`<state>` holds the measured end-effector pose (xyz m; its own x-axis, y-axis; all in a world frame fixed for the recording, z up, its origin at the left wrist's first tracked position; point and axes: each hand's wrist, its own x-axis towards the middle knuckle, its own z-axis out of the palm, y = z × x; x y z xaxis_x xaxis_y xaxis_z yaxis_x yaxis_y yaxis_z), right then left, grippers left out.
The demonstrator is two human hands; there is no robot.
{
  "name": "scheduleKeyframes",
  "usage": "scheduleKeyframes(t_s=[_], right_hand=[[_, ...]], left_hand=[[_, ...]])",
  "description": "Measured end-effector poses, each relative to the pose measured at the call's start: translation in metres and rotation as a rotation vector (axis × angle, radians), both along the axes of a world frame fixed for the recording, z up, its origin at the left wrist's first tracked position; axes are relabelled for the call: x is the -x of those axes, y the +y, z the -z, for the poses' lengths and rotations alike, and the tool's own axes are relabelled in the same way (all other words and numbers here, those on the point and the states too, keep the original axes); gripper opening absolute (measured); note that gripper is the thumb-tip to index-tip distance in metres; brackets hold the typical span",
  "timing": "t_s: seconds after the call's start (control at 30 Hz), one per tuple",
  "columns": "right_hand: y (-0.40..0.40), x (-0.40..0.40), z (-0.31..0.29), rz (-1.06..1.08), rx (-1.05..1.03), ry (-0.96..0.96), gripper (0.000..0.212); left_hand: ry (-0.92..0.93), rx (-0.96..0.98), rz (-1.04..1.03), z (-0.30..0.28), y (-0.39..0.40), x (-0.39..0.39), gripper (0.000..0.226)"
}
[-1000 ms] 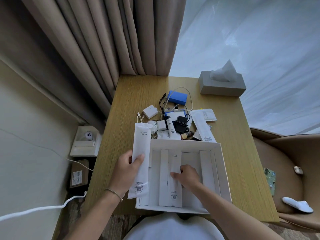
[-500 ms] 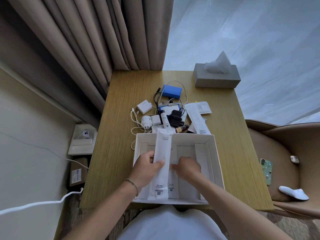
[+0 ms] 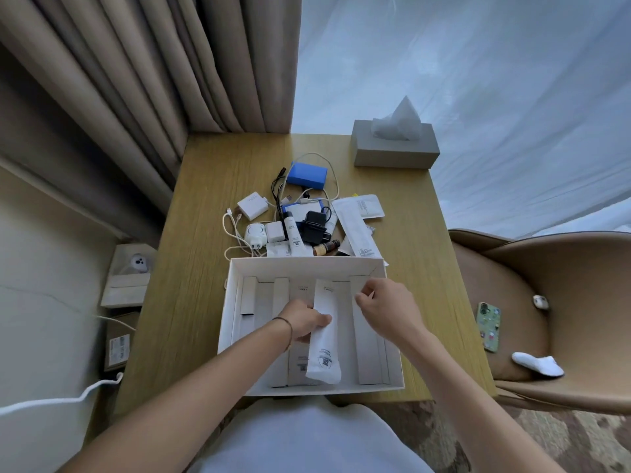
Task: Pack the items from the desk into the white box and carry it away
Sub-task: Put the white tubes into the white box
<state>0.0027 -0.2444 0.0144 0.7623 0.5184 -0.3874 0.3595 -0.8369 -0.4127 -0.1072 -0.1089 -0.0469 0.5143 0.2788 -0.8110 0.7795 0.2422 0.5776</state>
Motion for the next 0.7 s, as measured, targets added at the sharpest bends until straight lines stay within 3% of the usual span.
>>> scheduleKeyframes(t_s=[0.3,0.57,0.7], right_hand=[[-0.011,-0.004,-0.005,0.000,-0.076,0.037,0.020],[-0.019,-0.004,-0.004,0.019,-0.119,0.061,0.018],[-0.019,-0.013,-0.007,0.035,-0.150,0.051,0.016]], left_hand=[[0.149,-0.240,0.142,0.030,-0.023,-0.032,0.021],[0.203,-0.425,0.346,0.049,-0.032,-0.038,0.028],[0.237,-0.599,0.554,0.047,-0.025,-0.038,0.043]])
